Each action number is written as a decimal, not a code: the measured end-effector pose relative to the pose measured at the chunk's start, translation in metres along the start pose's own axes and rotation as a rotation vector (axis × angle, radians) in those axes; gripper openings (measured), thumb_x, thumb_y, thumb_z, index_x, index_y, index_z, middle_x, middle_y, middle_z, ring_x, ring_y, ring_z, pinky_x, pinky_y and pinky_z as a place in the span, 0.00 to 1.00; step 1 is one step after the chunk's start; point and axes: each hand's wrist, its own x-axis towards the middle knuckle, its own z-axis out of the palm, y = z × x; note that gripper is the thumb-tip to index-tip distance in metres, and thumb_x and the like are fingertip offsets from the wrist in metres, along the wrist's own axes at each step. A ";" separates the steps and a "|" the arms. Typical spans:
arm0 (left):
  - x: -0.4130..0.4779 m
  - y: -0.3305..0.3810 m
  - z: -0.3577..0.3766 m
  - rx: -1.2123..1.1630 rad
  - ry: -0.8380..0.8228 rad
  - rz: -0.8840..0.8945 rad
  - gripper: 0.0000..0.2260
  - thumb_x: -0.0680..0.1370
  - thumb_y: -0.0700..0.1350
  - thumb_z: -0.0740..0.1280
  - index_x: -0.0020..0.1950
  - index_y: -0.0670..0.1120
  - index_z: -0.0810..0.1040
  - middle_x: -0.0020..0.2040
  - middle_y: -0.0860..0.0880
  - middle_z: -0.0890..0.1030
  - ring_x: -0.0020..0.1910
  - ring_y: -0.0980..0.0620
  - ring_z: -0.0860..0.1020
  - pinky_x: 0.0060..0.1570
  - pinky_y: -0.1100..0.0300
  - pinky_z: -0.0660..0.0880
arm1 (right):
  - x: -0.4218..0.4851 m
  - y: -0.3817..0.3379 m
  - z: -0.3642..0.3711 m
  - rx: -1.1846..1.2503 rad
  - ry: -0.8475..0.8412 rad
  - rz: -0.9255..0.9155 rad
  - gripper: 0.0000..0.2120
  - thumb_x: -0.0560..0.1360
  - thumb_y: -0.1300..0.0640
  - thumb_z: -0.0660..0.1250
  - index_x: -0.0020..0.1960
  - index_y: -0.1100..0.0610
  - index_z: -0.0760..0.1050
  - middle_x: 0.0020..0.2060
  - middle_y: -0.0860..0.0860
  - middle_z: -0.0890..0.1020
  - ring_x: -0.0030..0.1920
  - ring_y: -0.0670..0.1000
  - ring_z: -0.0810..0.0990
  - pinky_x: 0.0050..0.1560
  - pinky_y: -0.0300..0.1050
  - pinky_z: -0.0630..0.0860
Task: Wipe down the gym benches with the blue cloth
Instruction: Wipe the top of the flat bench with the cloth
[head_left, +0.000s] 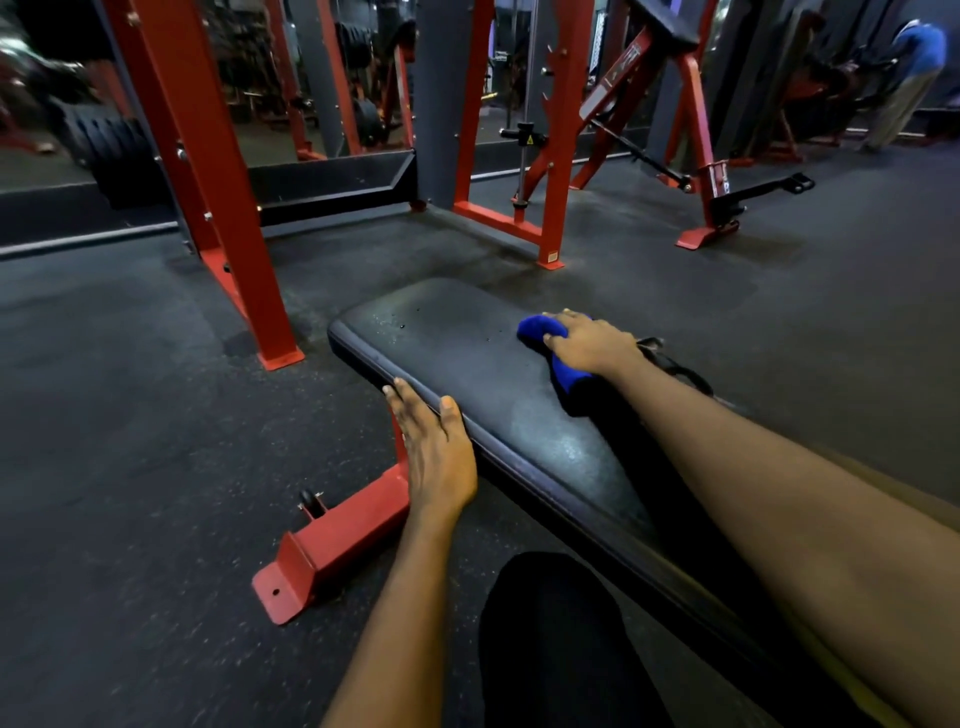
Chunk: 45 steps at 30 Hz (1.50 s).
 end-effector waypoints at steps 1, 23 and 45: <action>0.000 0.000 -0.001 0.009 -0.007 -0.020 0.30 0.84 0.57 0.46 0.79 0.49 0.33 0.79 0.50 0.33 0.79 0.51 0.41 0.77 0.46 0.47 | 0.001 0.000 0.000 -0.002 -0.017 -0.019 0.26 0.80 0.39 0.54 0.77 0.37 0.56 0.79 0.45 0.57 0.76 0.58 0.61 0.74 0.62 0.59; 0.101 -0.001 -0.007 -0.099 0.264 -0.193 0.30 0.84 0.58 0.46 0.80 0.44 0.42 0.80 0.44 0.41 0.79 0.46 0.45 0.77 0.48 0.47 | 0.012 -0.004 0.010 -0.017 -0.007 -0.339 0.25 0.82 0.45 0.58 0.78 0.41 0.58 0.79 0.44 0.56 0.79 0.49 0.54 0.78 0.48 0.48; 0.097 0.003 -0.012 -0.107 0.222 -0.203 0.30 0.84 0.57 0.46 0.80 0.44 0.40 0.80 0.43 0.39 0.79 0.45 0.44 0.76 0.51 0.46 | 0.057 -0.033 0.013 -0.038 0.001 -0.198 0.25 0.81 0.42 0.58 0.77 0.41 0.60 0.79 0.45 0.58 0.78 0.54 0.56 0.77 0.57 0.55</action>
